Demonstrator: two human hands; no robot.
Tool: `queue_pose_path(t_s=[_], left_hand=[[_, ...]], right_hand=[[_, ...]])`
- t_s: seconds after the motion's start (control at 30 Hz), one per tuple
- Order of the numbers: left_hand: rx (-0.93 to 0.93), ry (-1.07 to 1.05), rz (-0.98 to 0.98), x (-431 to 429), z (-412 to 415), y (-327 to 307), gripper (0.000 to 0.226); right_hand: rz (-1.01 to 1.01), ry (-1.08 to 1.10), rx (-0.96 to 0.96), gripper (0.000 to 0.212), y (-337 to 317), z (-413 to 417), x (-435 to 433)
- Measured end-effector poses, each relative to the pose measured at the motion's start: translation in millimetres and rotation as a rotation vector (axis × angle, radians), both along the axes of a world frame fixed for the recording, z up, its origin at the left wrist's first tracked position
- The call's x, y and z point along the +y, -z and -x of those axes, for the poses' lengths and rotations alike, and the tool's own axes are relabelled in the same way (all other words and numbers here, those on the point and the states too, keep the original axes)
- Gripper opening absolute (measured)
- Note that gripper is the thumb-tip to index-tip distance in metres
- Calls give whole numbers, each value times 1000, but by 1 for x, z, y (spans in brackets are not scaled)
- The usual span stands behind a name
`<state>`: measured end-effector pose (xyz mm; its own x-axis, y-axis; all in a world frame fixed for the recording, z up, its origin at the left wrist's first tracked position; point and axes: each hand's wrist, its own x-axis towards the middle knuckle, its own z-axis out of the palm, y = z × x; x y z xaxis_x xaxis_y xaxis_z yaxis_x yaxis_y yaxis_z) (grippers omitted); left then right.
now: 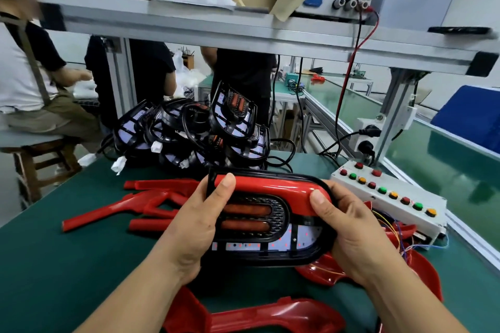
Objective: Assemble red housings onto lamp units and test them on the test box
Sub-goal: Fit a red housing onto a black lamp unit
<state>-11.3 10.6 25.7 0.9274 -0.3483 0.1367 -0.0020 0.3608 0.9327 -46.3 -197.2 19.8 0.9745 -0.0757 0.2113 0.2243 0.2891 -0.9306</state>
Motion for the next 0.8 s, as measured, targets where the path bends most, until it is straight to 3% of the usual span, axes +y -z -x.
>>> queue_pose_path(t_s=[0.1,0.3,0.47,0.6,0.7,0.8], left_hand=[[-38,-45,19,0,1,1,52],[-46,-67,40,1,-1,2,29],[2,-80,-27,-3,-3,2,39],[133,-8,-95,-3,-3,-5,46],[256,33,-78,-1,-6,-8,49],[332,71,-81,2,-7,-9,54]], right_hand=[[93,35,-41,39,0,2,3],[82,23,-63,55,1,2,5],[150,95,-26,48,-2,1,8],[11,68,102,51,-10,0,9],[-78,-35,158,34,-14,3,7],[-98,-59,213,37,-15,5,5]])
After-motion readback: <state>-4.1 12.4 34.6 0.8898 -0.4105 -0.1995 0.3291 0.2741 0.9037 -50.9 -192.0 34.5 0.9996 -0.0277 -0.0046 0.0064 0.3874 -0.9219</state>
